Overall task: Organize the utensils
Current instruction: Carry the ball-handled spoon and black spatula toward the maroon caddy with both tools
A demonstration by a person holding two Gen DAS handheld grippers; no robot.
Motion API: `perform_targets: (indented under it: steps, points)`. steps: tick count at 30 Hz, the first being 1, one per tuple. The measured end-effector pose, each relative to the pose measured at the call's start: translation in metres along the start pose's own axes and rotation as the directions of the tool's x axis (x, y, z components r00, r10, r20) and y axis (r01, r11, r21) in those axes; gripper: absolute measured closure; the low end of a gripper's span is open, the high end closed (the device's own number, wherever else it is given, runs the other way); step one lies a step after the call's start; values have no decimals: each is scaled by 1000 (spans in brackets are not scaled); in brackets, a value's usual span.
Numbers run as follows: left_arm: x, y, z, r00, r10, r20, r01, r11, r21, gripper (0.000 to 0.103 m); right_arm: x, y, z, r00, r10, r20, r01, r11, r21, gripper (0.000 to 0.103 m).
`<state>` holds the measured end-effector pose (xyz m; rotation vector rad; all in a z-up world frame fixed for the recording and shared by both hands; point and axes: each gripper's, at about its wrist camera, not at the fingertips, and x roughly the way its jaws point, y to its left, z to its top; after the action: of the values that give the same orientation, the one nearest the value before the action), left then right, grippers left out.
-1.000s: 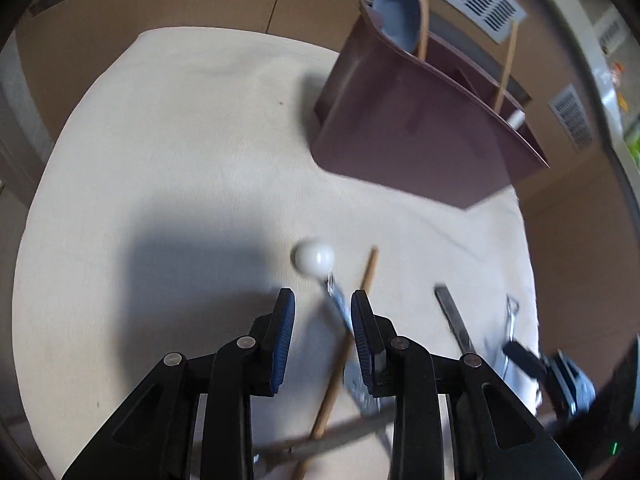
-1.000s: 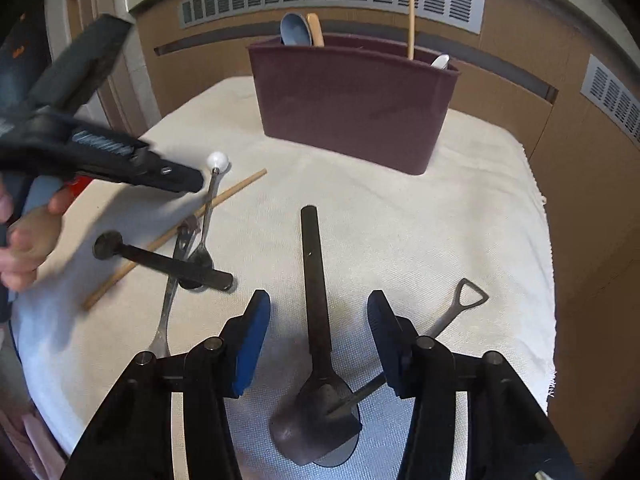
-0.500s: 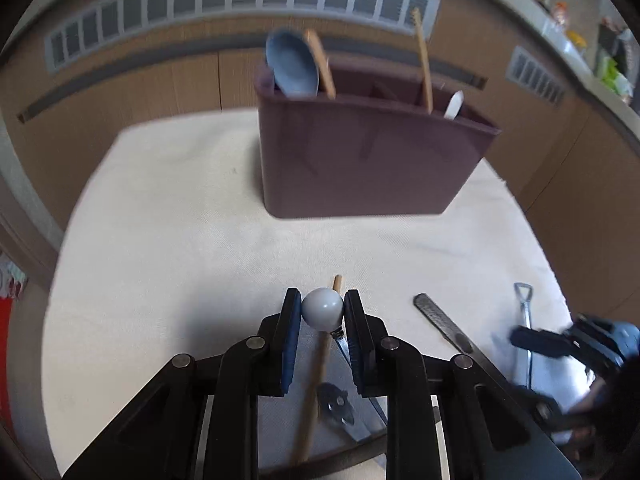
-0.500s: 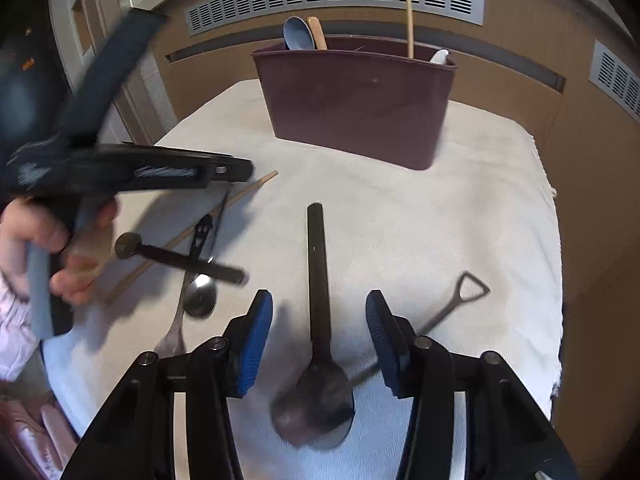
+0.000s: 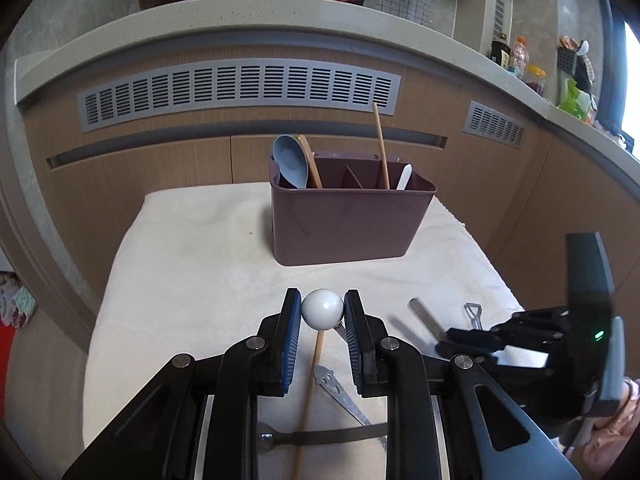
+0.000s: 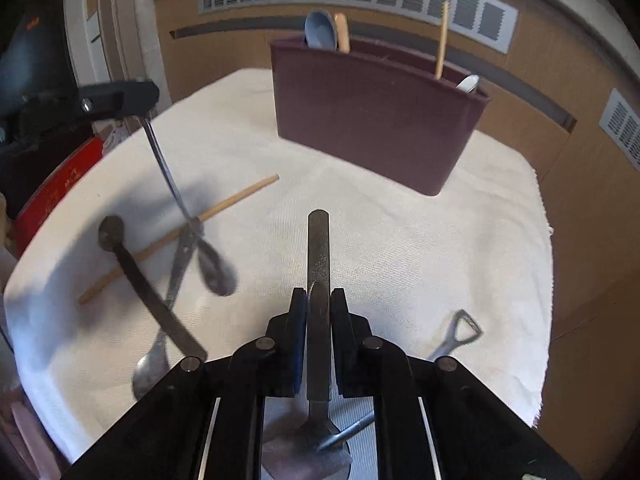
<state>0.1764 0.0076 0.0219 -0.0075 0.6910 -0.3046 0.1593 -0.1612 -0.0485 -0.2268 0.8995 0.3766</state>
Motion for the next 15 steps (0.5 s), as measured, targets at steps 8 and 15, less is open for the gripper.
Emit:
perform_targets:
  steps: [8, 15]
  points:
    - [-23, -17, 2, 1000, 22, 22, -23, 999, 45, 80, -44, -10, 5, 995, -1, 102, -8, 997, 79, 93]
    - [-46, -25, 6, 998, 19, 55, -23, 997, 67, 80, -64, -11, 8, 989, 21, 149, -37, 994, 105, 94]
